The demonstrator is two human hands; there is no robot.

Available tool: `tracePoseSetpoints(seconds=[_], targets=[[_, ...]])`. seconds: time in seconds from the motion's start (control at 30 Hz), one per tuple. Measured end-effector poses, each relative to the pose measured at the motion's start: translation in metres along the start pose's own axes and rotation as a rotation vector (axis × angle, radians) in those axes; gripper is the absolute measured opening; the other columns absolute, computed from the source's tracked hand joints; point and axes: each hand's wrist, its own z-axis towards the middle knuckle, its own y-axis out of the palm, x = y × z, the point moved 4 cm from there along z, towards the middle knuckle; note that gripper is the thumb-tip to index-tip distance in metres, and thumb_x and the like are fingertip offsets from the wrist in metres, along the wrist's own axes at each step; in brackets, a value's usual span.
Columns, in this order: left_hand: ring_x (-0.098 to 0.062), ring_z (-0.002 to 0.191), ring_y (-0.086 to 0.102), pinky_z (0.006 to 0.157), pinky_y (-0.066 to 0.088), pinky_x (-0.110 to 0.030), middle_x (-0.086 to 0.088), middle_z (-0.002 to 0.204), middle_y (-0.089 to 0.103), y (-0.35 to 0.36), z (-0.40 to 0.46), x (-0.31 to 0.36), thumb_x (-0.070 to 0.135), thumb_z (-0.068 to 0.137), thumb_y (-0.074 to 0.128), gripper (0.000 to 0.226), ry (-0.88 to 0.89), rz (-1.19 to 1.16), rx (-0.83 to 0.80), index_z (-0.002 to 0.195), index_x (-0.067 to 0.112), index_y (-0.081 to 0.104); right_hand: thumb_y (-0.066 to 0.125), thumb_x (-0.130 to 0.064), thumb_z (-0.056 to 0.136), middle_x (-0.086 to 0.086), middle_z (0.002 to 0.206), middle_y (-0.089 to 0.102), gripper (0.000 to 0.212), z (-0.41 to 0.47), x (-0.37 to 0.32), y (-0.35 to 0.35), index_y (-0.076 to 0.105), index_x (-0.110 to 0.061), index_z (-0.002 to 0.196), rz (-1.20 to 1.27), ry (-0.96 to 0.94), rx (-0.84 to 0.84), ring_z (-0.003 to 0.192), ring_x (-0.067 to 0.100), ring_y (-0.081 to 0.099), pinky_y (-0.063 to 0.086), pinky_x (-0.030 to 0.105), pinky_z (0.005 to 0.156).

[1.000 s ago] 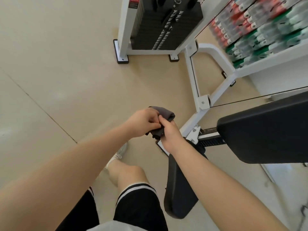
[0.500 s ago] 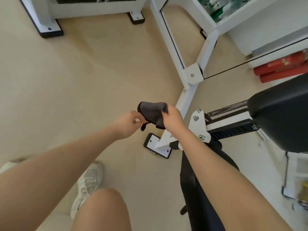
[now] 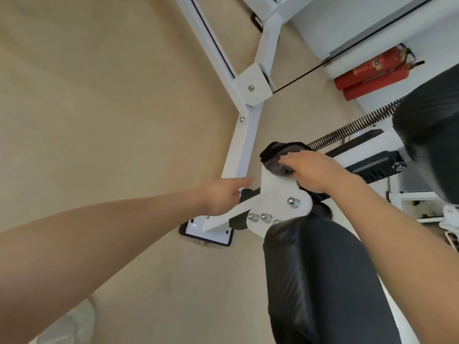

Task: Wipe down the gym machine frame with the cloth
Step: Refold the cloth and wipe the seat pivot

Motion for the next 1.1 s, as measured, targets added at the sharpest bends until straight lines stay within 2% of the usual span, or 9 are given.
tracePoseSetpoints(seconds=[0.2, 0.3, 0.57, 0.67, 0.77, 0.87, 0.93, 1.03, 1.1], targets=[[-0.024, 0.136, 0.027, 0.100, 0.027, -0.019, 0.002, 0.154, 0.018, 0.055, 0.004, 0.003, 0.004, 0.096, 0.031, 0.065, 0.051, 0.046, -0.303, 0.147, 0.034, 0.005, 0.040, -0.033, 0.094, 0.001, 0.148, 0.037, 0.044, -0.030, -0.010, 0.022, 0.046, -0.021, 0.136, 0.043, -0.186, -0.082, 0.136, 0.018, 0.031, 0.018, 0.029, 0.112], [-0.021, 0.130, 0.034, 0.093, 0.029, -0.015, 0.003, 0.150, 0.025, 0.052, 0.009, 0.006, 0.001, 0.094, 0.032, 0.063, 0.051, 0.035, -0.296, 0.146, 0.032, 0.013, 0.038, -0.041, 0.094, -0.004, 0.151, 0.030, 0.046, -0.035, -0.007, 0.021, 0.045, -0.027, 0.137, 0.139, -0.157, -0.110, 0.139, 0.015, 0.024, 0.019, 0.033, 0.115], [-0.005, 0.138, 0.015, 0.092, 0.015, -0.003, 0.021, 0.152, 0.009, 0.060, 0.013, -0.001, 0.003, 0.095, 0.035, 0.066, 0.023, -0.042, -0.294, 0.145, 0.039, 0.012, 0.029, -0.041, 0.099, -0.006, 0.154, 0.022, 0.052, 0.004, -0.018, 0.021, 0.028, -0.019, 0.146, -0.031, -0.224, -0.121, 0.143, 0.008, 0.007, -0.001, 0.028, 0.114], [-0.015, 0.137, 0.025, 0.104, 0.021, -0.016, 0.011, 0.153, 0.020, 0.063, 0.013, -0.001, 0.010, 0.097, 0.038, 0.062, -0.015, -0.026, -0.277, 0.145, 0.041, 0.013, 0.031, -0.040, 0.099, 0.002, 0.138, 0.047, 0.038, -0.008, -0.020, 0.019, 0.057, -0.019, 0.116, 0.068, -0.238, -0.227, 0.135, 0.019, 0.031, 0.015, 0.032, 0.114], [-0.022, 0.131, 0.034, 0.110, 0.029, -0.039, -0.001, 0.147, 0.033, 0.064, 0.012, 0.004, 0.009, 0.097, 0.039, 0.059, -0.034, -0.008, -0.295, 0.145, 0.037, 0.018, 0.036, -0.043, 0.097, 0.000, 0.093, 0.056, 0.031, -0.022, -0.021, 0.014, 0.050, -0.021, 0.080, 0.226, -0.229, -0.267, 0.101, 0.020, 0.051, 0.035, 0.031, 0.085], [-0.021, 0.133, 0.033, 0.110, 0.029, -0.042, -0.001, 0.146, 0.035, 0.062, 0.013, 0.005, 0.007, 0.096, 0.039, 0.058, -0.035, 0.024, -0.292, 0.144, 0.035, 0.022, 0.031, -0.044, 0.097, 0.005, 0.110, 0.060, 0.037, -0.022, -0.024, 0.015, 0.056, -0.018, 0.098, 0.118, -0.274, -0.231, 0.111, 0.021, 0.049, 0.033, 0.035, 0.099], [-0.016, 0.134, 0.030, 0.110, 0.028, -0.035, 0.003, 0.149, 0.029, 0.055, 0.014, -0.002, 0.007, 0.096, 0.036, 0.057, -0.055, 0.077, -0.259, 0.144, 0.035, 0.025, 0.022, -0.041, 0.099, 0.003, 0.132, 0.052, 0.045, -0.013, -0.030, 0.019, 0.055, -0.016, 0.117, -0.047, -0.317, -0.218, 0.131, 0.018, 0.036, 0.018, 0.036, 0.113], [-0.010, 0.105, 0.049, 0.087, 0.041, -0.020, 0.002, 0.147, 0.033, 0.038, 0.010, -0.023, 0.008, 0.094, 0.031, 0.056, -0.118, 0.151, -0.157, 0.140, 0.039, 0.030, 0.017, -0.040, 0.100, -0.006, 0.150, 0.032, 0.048, 0.004, -0.037, 0.020, 0.041, -0.026, 0.139, -0.087, -0.311, -0.217, 0.142, 0.008, 0.013, 0.001, 0.030, 0.114], [-0.015, 0.098, 0.052, 0.088, 0.044, -0.027, -0.001, 0.144, 0.038, 0.027, 0.004, -0.040, 0.008, 0.093, 0.029, 0.056, -0.158, 0.147, -0.102, 0.140, 0.038, 0.032, 0.016, -0.042, 0.099, -0.007, 0.152, 0.028, 0.050, 0.008, -0.039, 0.021, 0.037, -0.026, 0.141, -0.093, -0.296, -0.262, 0.143, 0.009, 0.011, -0.001, 0.030, 0.114]])
